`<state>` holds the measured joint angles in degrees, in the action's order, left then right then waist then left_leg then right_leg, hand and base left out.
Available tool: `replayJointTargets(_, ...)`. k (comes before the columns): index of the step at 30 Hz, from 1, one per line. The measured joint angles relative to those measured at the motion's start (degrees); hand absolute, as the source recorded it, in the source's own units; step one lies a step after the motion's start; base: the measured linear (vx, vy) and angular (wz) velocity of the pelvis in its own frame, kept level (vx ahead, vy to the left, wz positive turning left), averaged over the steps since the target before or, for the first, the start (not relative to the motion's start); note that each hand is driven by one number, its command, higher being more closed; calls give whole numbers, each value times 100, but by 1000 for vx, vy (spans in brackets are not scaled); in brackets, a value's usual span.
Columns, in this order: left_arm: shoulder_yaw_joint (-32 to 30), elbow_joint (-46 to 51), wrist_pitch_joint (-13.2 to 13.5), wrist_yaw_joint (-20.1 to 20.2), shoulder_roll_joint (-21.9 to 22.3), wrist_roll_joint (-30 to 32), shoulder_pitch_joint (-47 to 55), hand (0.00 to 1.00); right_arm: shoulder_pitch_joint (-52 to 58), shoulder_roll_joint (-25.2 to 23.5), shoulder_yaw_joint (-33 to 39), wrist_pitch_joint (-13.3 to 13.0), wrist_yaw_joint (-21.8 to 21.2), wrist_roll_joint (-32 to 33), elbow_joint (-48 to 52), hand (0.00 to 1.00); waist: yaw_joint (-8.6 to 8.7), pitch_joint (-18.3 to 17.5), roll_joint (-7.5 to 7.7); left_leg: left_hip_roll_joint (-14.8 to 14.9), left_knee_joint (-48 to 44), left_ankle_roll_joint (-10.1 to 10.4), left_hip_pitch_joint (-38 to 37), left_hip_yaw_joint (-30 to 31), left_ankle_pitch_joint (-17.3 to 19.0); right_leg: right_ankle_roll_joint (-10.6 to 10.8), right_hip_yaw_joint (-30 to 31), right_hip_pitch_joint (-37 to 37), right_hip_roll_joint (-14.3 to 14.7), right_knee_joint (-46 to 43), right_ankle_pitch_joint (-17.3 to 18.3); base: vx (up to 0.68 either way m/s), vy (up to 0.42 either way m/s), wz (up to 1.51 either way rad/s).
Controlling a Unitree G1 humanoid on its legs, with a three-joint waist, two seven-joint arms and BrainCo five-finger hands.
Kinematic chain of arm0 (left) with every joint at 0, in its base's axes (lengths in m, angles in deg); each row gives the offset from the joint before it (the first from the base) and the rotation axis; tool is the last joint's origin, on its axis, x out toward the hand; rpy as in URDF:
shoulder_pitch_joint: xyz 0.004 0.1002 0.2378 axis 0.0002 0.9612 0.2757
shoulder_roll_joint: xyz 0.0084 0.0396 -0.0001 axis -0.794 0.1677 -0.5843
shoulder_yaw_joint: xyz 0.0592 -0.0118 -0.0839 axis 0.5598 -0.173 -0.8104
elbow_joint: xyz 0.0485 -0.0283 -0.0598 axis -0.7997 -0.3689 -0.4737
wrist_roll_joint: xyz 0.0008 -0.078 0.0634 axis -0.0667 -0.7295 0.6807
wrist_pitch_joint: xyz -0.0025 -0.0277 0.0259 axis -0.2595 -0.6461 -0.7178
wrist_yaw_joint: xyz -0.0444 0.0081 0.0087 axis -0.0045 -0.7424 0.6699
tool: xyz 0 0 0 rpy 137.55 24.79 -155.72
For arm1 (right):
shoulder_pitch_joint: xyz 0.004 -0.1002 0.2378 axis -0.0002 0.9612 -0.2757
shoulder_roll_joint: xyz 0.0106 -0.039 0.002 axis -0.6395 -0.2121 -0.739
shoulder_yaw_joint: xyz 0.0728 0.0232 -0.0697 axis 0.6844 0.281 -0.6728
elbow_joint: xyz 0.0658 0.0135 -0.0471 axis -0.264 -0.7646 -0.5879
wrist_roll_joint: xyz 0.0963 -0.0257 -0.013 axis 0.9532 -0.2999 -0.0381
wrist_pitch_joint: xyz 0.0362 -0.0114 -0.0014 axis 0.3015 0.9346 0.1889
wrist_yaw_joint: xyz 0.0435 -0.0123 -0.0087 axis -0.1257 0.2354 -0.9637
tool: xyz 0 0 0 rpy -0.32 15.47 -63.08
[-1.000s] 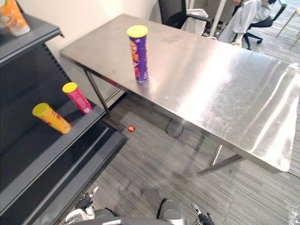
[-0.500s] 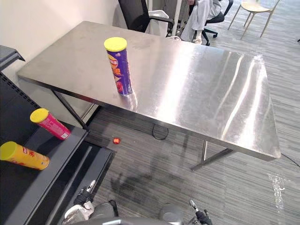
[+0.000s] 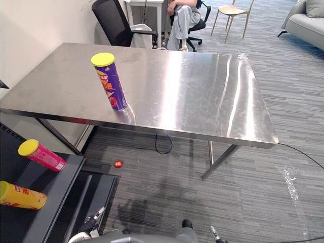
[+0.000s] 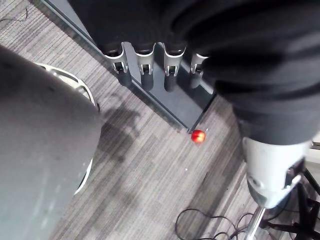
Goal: Put the gum and the chips on the shelf.
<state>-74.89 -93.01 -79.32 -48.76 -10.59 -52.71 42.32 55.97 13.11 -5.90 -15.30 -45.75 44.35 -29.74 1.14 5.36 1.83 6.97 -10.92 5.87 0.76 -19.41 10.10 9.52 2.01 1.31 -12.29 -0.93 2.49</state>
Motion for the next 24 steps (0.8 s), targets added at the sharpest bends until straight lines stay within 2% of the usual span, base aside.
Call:
replayJointTargets(4,-106,-4,-3,7,-48,3,141,0,-220,394,811,-10,135,218,134,0,-1,-166,33,-103,207,-21,-48,141,-69,-47,-16,-71,-18,238,-117,26,0,-3)
replayJointTargets(5,-172,-2,-3,7,-51,1,190,0,-283,536,1028,-12,219,298,358,0,-2,-183,32,-132,312,-25,-105,140,-102,-36,-17,-101,-27,294,-148,43,-9,-2)
replayJointTargets(8,-186,4,-2,6,-60,1,268,0,-312,803,1051,-38,484,456,1400,0,14,-195,13,-161,475,-20,-174,126,-149,-17,-17,-104,-31,307,-160,59,-12,-3)
replayJointTargets(10,-206,59,-1,11,-42,1,343,0,-299,963,833,-179,746,395,2874,0,31,-218,-14,-164,574,-19,-224,119,-157,0,-37,-103,-15,319,-170,65,-21,-5)
replayJointTargets(13,-201,170,-1,28,3,2,403,0,-337,1170,592,-402,1020,126,4407,0,32,-242,-48,-157,672,-17,-297,119,-164,-2,-143,-145,1,316,-174,76,-22,0)
replayJointTargets(15,-194,229,0,44,36,2,461,0,-410,1159,326,-498,1171,-168,5408,0,28,-314,-56,-127,773,-18,-369,127,-181,-3,-165,-161,50,272,-191,86,-26,-4)
replayJointTargets(16,-190,242,-6,54,43,11,480,0,-502,1059,46,-614,1239,-330,5952,0,29,-350,-7,-125,844,-18,-407,125,-186,-1,-166,-161,59,270,-193,77,-20,-7)
replayJointTargets(20,-191,326,-8,63,93,132,495,0,-597,719,-604,-670,1254,-358,6966,0,19,-407,-26,-125,897,-24,-414,148,-198,-64,-212,-142,73,269,-293,22,-2,0)
replayJointTargets(22,-171,390,-12,74,91,207,505,0,-608,607,-1114,-685,1109,-358,7388,0,18,-408,-20,-132,897,-25,-412,210,-198,-61,-253,-134,72,270,-364,0,0,0)
replayJointTargets(24,-153,406,-12,154,66,221,504,0,-665,601,-1715,-687,757,-365,7563,0,1,-405,27,-151,897,-27,-391,308,-199,-68,-341,-123,60,270,-419,-11,-5,4)
